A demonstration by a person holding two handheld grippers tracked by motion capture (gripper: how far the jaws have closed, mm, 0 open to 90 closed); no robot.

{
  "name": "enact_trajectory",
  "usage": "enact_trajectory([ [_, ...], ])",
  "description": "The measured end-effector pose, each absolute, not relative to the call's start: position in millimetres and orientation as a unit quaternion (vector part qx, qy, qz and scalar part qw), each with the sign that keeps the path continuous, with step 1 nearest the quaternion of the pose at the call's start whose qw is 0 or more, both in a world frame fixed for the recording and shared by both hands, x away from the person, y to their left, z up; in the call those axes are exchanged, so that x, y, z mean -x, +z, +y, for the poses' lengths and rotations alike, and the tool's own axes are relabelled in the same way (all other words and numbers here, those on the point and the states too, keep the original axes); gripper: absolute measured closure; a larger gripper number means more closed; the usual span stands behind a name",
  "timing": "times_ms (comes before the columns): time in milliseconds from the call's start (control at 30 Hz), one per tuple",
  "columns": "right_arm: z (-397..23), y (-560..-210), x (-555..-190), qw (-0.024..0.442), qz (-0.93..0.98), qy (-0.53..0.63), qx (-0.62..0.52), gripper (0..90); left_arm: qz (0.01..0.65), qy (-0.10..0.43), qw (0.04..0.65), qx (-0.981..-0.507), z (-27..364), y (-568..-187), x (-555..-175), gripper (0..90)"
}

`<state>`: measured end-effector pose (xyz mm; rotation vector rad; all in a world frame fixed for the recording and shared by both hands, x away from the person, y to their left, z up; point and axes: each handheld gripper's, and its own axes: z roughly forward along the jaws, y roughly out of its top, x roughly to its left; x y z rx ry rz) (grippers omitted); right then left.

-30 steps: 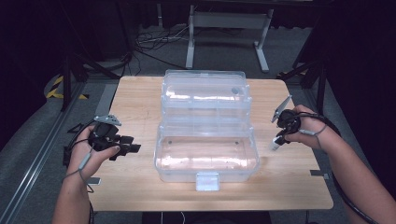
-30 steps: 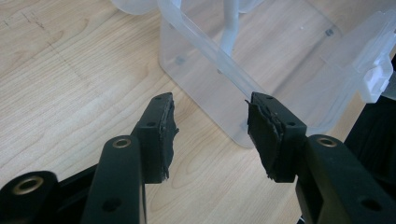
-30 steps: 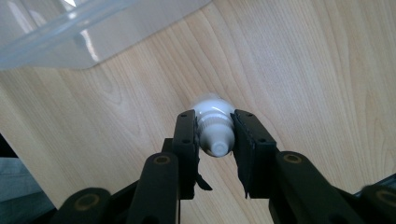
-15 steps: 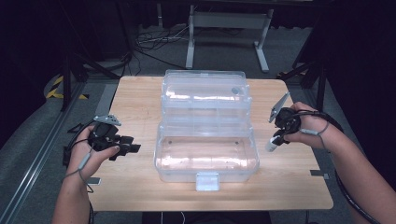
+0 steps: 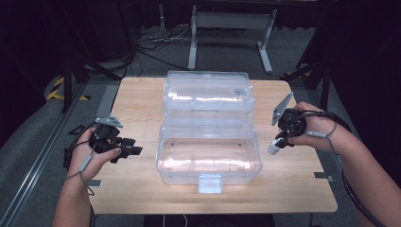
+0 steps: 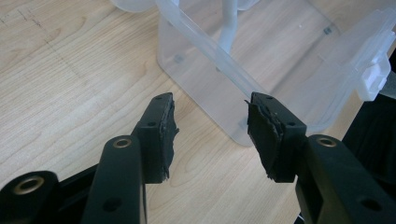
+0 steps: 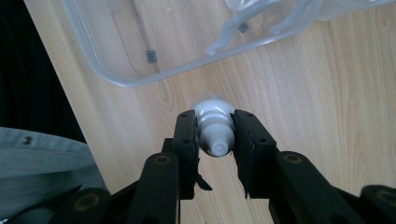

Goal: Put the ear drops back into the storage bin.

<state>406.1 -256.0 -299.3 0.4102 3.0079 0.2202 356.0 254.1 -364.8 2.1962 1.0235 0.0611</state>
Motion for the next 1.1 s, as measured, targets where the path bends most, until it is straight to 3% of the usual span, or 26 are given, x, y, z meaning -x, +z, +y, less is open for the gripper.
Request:
enact_trajectory([
  [700, -222.9, -279.9, -381.0, 0.054, 0.993, 0.087, -0.064, 71.4, 0.397, 0.022, 0.35, -0.848, 254.2, -365.6, -356.4, 51.6],
  [1100, -203.8, -290.6, -375.7, 0.034, 0.995, 0.09, -0.024, 71.4, 0.393, 0.021, 0.351, -0.85, 253.9, -366.0, -356.9, 51.4],
])
